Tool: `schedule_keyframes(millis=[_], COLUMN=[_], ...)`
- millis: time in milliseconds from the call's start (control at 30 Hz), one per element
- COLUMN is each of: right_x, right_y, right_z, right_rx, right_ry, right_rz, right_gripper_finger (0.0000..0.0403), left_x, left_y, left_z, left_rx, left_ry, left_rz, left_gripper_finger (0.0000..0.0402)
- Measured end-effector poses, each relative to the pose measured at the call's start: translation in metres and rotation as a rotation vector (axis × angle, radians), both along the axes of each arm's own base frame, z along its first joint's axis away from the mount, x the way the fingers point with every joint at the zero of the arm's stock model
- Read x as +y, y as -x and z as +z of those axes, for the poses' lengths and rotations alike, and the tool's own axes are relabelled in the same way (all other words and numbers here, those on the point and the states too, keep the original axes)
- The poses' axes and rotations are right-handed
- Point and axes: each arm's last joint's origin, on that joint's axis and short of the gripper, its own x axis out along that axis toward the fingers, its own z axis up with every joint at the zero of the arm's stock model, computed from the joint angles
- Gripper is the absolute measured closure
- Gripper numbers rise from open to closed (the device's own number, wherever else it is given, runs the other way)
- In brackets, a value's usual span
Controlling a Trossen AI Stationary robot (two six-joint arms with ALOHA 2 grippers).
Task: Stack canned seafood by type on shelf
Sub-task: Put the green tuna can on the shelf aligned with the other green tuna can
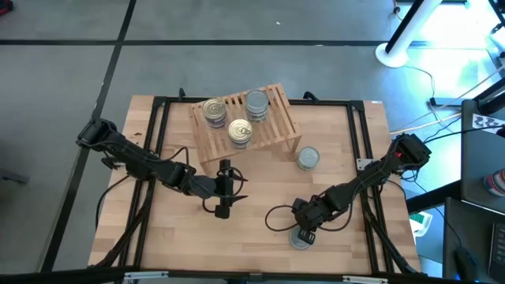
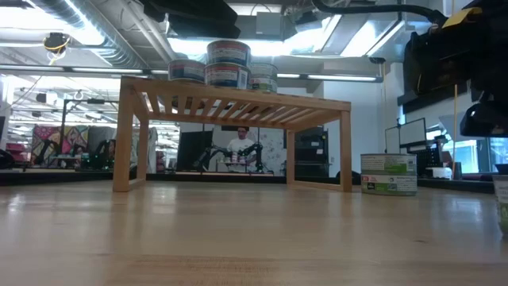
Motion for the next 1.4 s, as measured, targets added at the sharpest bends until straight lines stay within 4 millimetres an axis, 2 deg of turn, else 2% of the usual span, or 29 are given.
schedule_keyframes(millis=[167, 400, 733, 900, 1133, 1400], right_x=[0.001, 0.0, -0.02, -0.035, -0.049, -0.048], right_y=[-0.003, -0.008, -0.021, -0.03, -0.044, -0.049], right_z=[0.001, 0.001, 0.002, 0.001, -0.003, -0.009], right_rx=[-0.029, -0.072, -0.119, -0.138, -0.171, -0.18], right_ry=[-0.017, -0.014, 0.035, 0.052, 0.026, 0.031], right_rz=[-0.015, -0.133, -0.368, -0.435, -0.491, -0.494], right_gripper_finger=[0.0396, 0.0399, 0.0401, 0.0401, 0.0401, 0.04], left_x=[0.0, 0.0, -0.001, -0.004, -0.006, -0.006], left_y=[0.0, 0.0, -0.001, -0.01, -0.027, -0.038], left_z=[0.0, 0.0, -0.002, -0.016, -0.042, -0.079], left_rx=[0.0, 0.0, 0.003, 0.006, -0.018, 0.029], left_ry=[0.0, -0.001, 0.02, 0.105, 0.371, 0.537], left_rz=[0.0, 0.0, 0.005, 0.042, 0.19, 0.324], left_gripper_finger=[0.0165, 0.0165, 0.0165, 0.0165, 0.0165, 0.0165])
